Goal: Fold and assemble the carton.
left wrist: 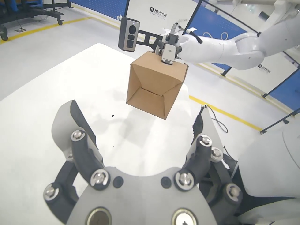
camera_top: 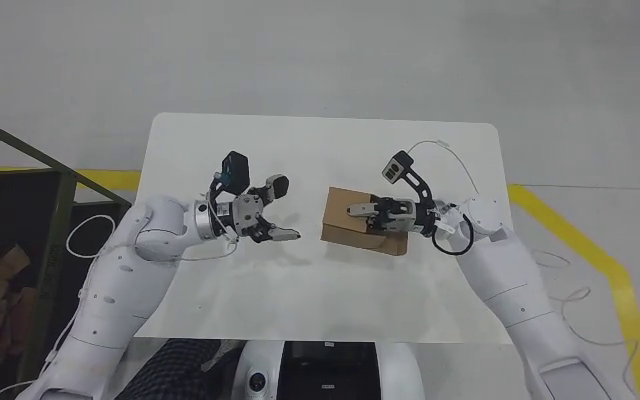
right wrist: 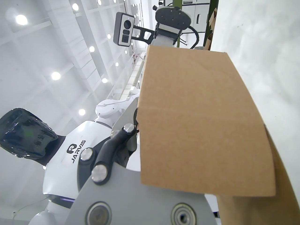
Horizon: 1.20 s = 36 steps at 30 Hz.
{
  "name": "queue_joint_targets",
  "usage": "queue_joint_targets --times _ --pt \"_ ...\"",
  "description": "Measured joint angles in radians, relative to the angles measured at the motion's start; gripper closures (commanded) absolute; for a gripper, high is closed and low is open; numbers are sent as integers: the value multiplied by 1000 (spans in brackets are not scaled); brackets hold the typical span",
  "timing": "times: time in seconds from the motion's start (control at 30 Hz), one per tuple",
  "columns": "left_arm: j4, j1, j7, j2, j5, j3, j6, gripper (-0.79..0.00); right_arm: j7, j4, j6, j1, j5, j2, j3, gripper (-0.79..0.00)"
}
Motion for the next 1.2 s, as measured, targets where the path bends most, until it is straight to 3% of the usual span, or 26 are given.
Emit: queue_joint_targets --times 0.37,1.07,1.2 --pt "-26 -20 249 17 253 28 0 -785 -5 30 29 54 -4 -13 -32 0" --pt "-26 -18 244 16 246 32 13 -785 -46 18 31 43 -11 -15 -36 0" --pt "-3 -53 253 12 261 58 0 -785 -53 10 31 38 -21 -13 -30 0"
